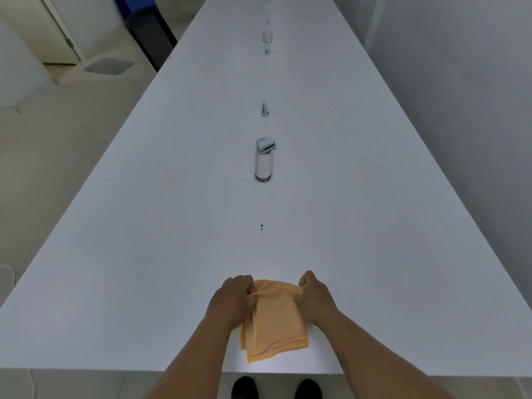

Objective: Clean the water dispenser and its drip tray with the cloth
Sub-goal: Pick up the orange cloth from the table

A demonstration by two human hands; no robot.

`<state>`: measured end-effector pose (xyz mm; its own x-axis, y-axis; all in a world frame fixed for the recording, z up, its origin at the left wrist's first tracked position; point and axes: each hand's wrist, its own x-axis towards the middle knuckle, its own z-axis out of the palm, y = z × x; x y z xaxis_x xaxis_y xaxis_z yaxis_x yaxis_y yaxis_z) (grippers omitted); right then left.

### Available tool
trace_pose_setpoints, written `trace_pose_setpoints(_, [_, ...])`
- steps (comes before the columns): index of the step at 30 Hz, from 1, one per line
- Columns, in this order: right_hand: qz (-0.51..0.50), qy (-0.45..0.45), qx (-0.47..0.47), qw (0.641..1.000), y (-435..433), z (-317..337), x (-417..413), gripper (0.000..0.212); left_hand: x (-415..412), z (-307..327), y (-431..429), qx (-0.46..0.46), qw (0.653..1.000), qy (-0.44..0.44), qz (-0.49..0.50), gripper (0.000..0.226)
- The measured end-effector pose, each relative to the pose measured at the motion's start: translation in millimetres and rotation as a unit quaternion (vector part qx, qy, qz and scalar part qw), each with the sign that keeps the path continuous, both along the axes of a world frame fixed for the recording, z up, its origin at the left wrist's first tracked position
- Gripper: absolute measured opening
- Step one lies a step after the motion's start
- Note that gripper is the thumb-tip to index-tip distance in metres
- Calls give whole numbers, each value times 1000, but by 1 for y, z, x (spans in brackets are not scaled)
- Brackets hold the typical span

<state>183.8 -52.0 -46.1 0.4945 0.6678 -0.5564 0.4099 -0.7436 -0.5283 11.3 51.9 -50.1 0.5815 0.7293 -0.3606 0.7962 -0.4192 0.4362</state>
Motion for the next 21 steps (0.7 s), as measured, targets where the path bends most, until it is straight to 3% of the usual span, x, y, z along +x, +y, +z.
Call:
trace_pose_setpoints(2, [-42, 44, 7, 998, 1, 1, 5, 22, 2, 2, 0, -37, 999, -23, 25, 12])
trace_pose_setpoints(5, [-78, 68, 21, 994, 3, 1, 9, 11, 6, 4, 5, -62, 998, -20, 12, 22])
trace_pose_setpoints(11, [-138, 142, 61, 978, -1, 2, 7, 12, 6, 4, 9, -80, 996, -21, 38, 7])
trace_pose_setpoints(17, [-197, 189, 119, 954, 1, 19, 18, 2, 3, 24, 8, -192, 953, -153, 178, 14])
trace_pose_setpoints(21, [-250, 212, 175, 928, -8, 38, 20, 7, 12, 48, 14, -210, 931, -233, 186, 12])
